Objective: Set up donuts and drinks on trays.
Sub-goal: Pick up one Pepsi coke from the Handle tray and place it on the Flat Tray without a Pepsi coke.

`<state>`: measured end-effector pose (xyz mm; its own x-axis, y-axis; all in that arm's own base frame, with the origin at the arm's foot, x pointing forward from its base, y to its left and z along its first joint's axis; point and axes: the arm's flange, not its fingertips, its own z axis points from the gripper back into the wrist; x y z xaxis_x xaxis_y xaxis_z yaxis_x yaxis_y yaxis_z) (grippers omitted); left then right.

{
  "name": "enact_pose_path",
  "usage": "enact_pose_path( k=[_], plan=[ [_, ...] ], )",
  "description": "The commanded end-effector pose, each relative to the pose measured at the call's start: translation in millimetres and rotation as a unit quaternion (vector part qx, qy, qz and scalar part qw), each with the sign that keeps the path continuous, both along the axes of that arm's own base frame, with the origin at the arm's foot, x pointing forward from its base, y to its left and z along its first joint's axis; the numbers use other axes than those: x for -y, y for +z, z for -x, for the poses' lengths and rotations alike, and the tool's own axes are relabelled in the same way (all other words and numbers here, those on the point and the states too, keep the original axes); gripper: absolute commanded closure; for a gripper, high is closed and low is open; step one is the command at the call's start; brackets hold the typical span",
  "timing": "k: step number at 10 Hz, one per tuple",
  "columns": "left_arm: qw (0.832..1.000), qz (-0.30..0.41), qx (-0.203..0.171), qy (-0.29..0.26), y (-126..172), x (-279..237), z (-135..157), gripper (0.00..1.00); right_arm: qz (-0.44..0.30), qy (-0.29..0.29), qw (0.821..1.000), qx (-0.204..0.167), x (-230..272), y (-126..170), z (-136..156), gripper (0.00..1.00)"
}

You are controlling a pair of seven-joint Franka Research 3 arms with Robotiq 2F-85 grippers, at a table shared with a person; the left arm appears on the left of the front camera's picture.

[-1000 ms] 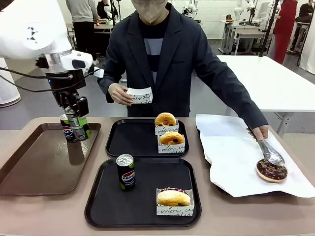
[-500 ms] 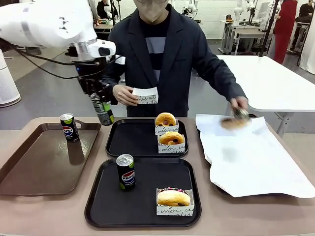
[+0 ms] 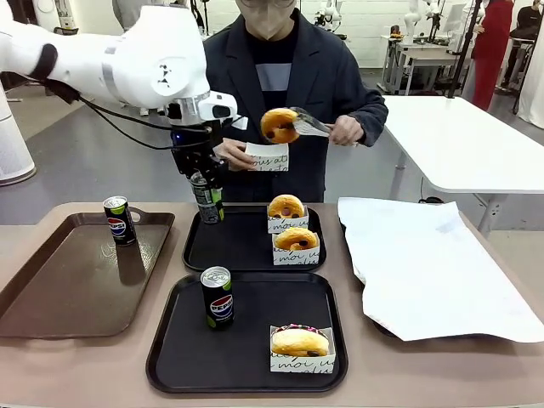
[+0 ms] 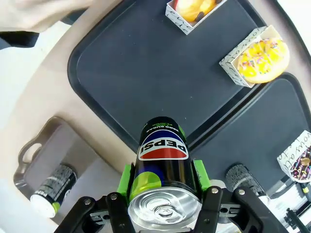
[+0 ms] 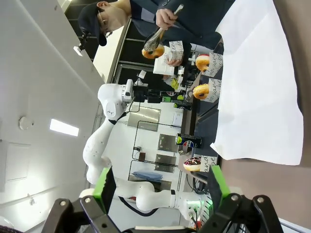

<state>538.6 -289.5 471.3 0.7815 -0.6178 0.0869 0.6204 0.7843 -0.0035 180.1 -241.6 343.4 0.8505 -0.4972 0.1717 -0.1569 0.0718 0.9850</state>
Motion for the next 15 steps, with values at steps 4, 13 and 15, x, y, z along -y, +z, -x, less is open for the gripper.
enact_pose_path(
  k=[4,13,15],
  plan=[
    [0.999,-0.009,-0.018,-0.037,-37,19,-14,0.42,-0.005,-0.007,1.000,0.014,-2,0,-2,0.00],
    [0.967,-0.177,-0.141,-0.119,-22,-107,126,0.42,-0.005,-0.007,1.000,0.014,-2,0,-2,0.00],
    [0.972,-0.177,-0.117,-0.106,-25,-149,168,0.42,-0.005,-0.007,1.000,0.014,-2,0,-2,0.00]
  ],
)
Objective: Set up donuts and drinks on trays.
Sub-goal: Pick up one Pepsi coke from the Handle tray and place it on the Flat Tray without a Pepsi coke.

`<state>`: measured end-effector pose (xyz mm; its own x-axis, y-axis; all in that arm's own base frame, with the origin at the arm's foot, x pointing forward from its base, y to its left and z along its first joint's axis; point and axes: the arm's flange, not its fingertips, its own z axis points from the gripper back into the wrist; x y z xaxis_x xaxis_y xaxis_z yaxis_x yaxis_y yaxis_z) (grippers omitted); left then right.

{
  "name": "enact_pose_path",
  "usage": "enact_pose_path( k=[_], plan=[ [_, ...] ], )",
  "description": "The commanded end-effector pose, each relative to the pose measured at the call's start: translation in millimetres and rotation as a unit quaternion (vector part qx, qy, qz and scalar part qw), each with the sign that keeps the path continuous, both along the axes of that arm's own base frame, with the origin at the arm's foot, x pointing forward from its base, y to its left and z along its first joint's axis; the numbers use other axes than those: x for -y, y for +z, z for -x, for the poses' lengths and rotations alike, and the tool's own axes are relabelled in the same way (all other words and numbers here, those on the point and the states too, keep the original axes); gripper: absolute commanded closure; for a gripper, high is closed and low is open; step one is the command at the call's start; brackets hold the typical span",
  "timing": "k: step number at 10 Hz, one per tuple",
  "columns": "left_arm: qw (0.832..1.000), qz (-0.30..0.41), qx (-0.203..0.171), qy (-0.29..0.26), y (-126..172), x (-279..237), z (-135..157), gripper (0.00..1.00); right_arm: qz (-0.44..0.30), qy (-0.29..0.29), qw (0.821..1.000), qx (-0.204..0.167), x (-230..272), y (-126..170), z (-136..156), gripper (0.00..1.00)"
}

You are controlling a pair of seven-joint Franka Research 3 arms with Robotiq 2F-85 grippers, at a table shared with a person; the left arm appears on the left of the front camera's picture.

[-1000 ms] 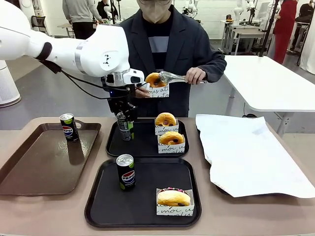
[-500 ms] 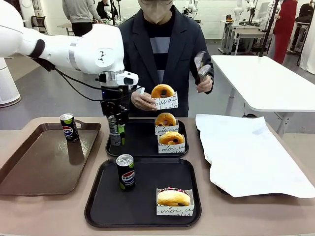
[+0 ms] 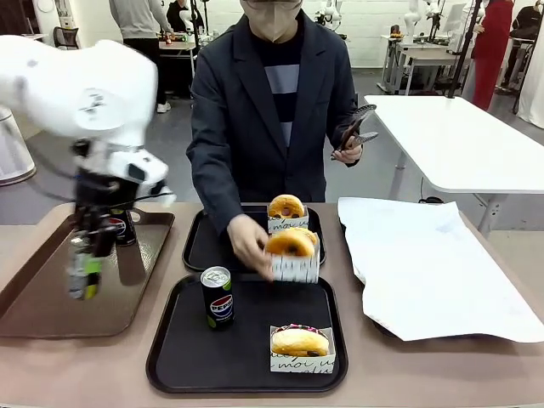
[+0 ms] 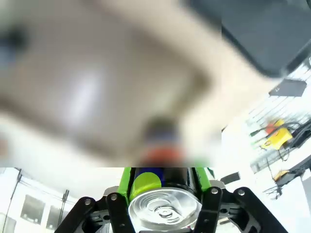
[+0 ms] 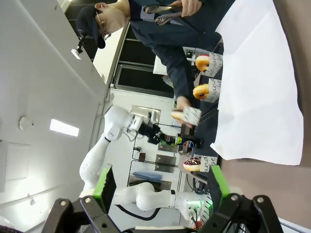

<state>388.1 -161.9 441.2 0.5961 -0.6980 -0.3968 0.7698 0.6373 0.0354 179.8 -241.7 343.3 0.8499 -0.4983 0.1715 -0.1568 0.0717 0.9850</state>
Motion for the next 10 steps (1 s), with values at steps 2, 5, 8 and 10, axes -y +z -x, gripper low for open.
enact_pose_path(
  k=[2,5,8,10],
  plan=[
    [0.998,0.030,0.047,0.004,2,-28,18,0.42,-0.005,-0.007,1.000,0.014,-2,0,-3,0.00],
    [0.997,0.048,0.056,0.014,5,-30,14,0.42,-0.005,-0.007,1.000,0.014,-2,0,-3,0.00],
    [0.997,0.049,0.055,0.018,5,-31,10,0.42,-0.005,-0.007,1.000,0.014,-2,0,-3,0.00],
    [0.993,0.082,0.074,0.032,13,-28,4,0.42,-0.005,-0.007,1.000,0.014,-2,0,-3,0.00]
  ],
)
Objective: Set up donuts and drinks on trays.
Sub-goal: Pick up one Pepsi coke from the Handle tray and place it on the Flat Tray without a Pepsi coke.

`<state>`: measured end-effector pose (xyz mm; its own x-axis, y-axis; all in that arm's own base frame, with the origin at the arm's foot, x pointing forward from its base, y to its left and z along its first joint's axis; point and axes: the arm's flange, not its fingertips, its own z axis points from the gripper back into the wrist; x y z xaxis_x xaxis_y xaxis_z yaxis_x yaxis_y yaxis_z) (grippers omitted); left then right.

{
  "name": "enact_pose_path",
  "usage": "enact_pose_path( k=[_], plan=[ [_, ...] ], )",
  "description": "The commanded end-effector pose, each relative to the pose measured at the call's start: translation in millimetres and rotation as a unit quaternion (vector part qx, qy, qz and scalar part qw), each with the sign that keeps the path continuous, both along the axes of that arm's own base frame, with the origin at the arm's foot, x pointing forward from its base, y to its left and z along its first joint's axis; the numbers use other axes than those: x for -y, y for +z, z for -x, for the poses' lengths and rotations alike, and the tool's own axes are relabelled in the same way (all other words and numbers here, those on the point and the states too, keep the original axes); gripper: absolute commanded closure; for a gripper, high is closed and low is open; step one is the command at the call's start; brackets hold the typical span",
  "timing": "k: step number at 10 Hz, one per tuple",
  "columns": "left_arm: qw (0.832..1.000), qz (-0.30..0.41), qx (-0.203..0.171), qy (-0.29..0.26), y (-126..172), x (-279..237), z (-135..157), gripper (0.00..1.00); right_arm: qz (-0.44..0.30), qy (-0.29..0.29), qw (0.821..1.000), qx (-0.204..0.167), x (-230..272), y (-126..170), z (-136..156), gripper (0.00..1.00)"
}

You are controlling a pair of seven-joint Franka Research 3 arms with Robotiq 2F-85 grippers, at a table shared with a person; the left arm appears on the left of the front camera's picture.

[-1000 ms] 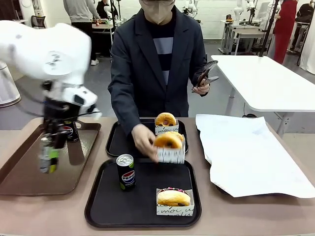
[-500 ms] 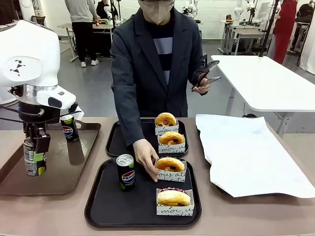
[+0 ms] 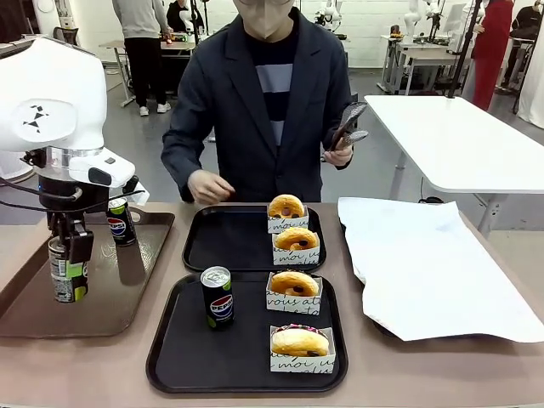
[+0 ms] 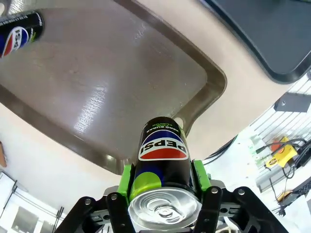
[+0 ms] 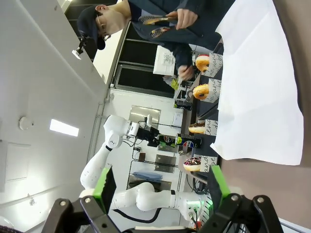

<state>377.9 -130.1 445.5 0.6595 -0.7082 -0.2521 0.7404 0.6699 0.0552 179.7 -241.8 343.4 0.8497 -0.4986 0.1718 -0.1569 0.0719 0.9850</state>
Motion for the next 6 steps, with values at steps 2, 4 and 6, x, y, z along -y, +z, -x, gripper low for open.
enact_pose_path(
  k=[2,4,6],
  plan=[
    [0.992,0.090,0.073,0.042,34,24,-41,0.42,-0.005,-0.007,1.000,0.014,-2,0,-3,0.00],
    [0.985,0.112,0.119,0.057,62,65,-89,0.42,-0.005,-0.007,1.000,0.014,-2,0,-3,0.00],
    [0.983,0.108,0.136,0.058,71,103,-124,0.42,-0.005,-0.007,1.000,0.014,-2,0,-3,0.00]
  ],
)
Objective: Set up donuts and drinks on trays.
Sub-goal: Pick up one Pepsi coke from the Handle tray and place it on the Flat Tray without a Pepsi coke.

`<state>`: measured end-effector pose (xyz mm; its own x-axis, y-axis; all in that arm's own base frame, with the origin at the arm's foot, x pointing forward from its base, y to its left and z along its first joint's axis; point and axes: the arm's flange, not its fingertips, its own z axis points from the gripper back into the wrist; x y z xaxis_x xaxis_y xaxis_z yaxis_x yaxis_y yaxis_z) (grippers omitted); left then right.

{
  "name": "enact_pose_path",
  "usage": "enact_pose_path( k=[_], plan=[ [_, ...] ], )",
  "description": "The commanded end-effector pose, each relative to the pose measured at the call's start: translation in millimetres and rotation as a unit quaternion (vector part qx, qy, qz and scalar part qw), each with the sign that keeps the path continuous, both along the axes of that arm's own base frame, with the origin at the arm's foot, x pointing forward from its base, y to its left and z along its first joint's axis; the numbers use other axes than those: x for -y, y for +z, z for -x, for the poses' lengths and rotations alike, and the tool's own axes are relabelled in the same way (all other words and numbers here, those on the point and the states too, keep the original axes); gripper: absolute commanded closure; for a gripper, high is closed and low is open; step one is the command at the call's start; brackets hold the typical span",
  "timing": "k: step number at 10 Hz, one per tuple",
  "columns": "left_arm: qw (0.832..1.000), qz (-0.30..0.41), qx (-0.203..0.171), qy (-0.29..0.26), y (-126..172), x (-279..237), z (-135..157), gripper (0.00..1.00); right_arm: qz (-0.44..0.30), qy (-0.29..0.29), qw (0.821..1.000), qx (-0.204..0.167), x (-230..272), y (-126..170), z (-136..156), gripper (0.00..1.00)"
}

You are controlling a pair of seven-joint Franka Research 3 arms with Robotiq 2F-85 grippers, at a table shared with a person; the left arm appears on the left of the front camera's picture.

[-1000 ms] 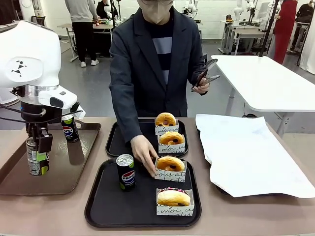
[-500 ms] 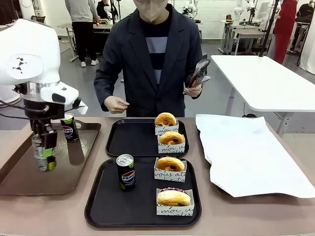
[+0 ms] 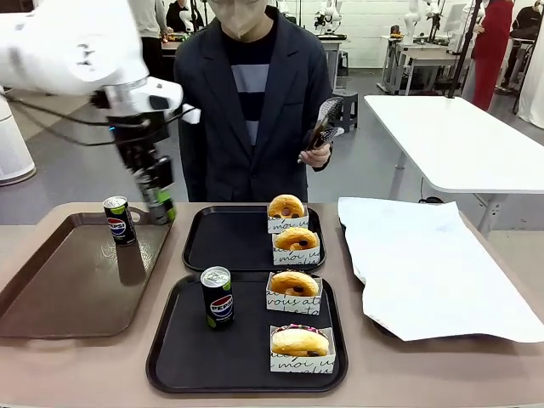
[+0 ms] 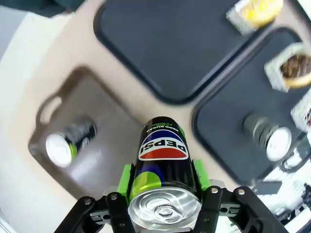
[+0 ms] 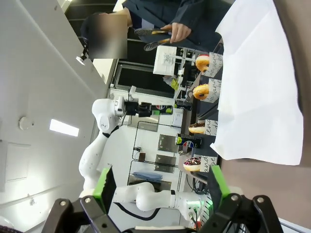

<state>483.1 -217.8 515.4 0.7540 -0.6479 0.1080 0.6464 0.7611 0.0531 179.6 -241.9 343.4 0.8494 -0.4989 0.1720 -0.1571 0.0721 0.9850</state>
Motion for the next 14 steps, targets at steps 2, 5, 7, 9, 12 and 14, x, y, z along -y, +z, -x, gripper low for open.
enact_pose_path(
  k=[2,5,7,9,12,14],
  plan=[
    [1.000,-0.021,0.006,0.020,-8,50,-49,0.42,-0.005,-0.006,1.000,0.014,-2,0,-3,0.00],
    [0.999,-0.020,-0.011,0.033,-42,78,-76,0.42,-0.005,-0.006,1.000,0.014,-2,0,-3,0.00],
    [1.000,-0.010,-0.012,0.023,-60,83,-81,0.42,-0.005,-0.006,1.000,0.014,-2,0,-3,0.00],
    [0.999,-0.029,-0.026,0.017,-86,88,-84,0.42,-0.005,-0.006,1.000,0.014,-2,0,-3,0.00],
    [0.997,-0.053,-0.057,0.012,-113,91,-89,0.42,-0.005,-0.006,1.000,0.014,-2,0,-3,0.00],
    [0.997,-0.040,-0.066,-0.002,-116,89,-88,0.00,-0.005,-0.006,1.000,0.014,-2,0,-3,0.00]
  ],
)
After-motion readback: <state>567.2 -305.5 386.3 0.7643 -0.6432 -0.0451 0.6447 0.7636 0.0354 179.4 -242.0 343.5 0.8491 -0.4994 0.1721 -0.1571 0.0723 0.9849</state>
